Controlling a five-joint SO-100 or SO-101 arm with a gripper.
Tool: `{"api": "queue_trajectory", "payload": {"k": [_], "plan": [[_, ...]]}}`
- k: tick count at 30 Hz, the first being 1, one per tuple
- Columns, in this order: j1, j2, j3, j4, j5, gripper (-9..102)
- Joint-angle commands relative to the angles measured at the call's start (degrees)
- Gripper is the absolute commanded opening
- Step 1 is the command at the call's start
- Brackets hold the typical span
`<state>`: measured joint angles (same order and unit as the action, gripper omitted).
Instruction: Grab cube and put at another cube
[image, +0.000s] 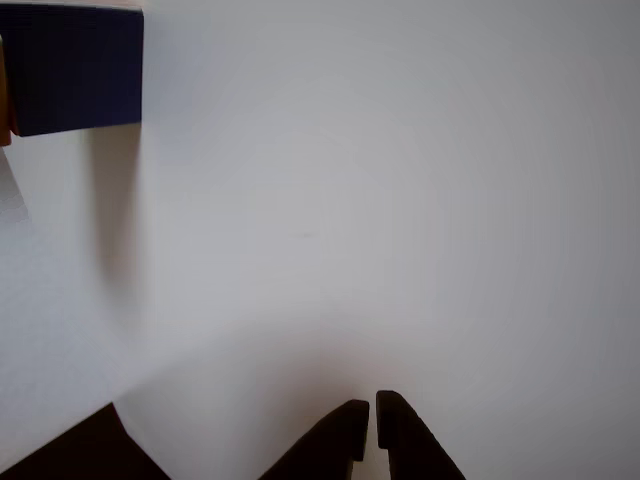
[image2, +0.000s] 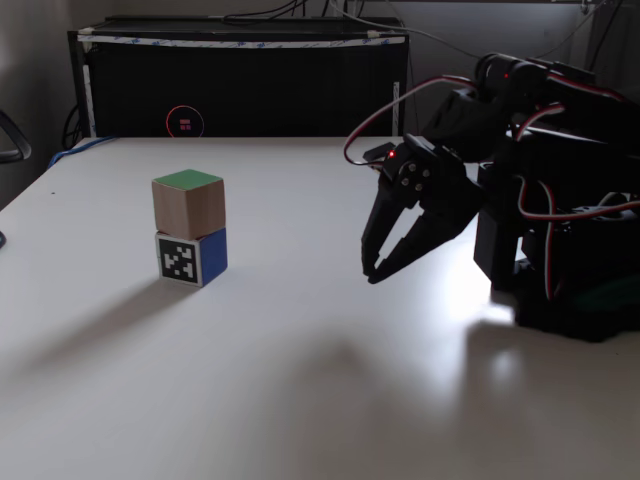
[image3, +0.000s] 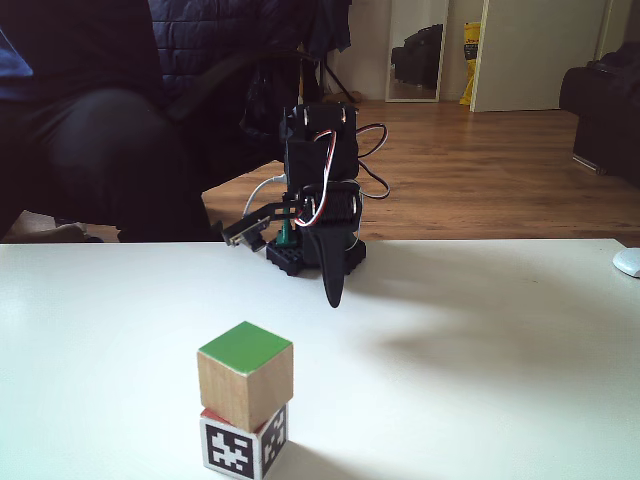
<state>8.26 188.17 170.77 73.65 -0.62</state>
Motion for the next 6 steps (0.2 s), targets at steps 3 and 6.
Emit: {"api": "queue_trajectory", "payload": {"k": [3,6], "plan": [[-0.18,0.18,-0.62,0.18,-0.18,0],[-0.09,0.18,-0.62,0.18,0.00,0]]}}
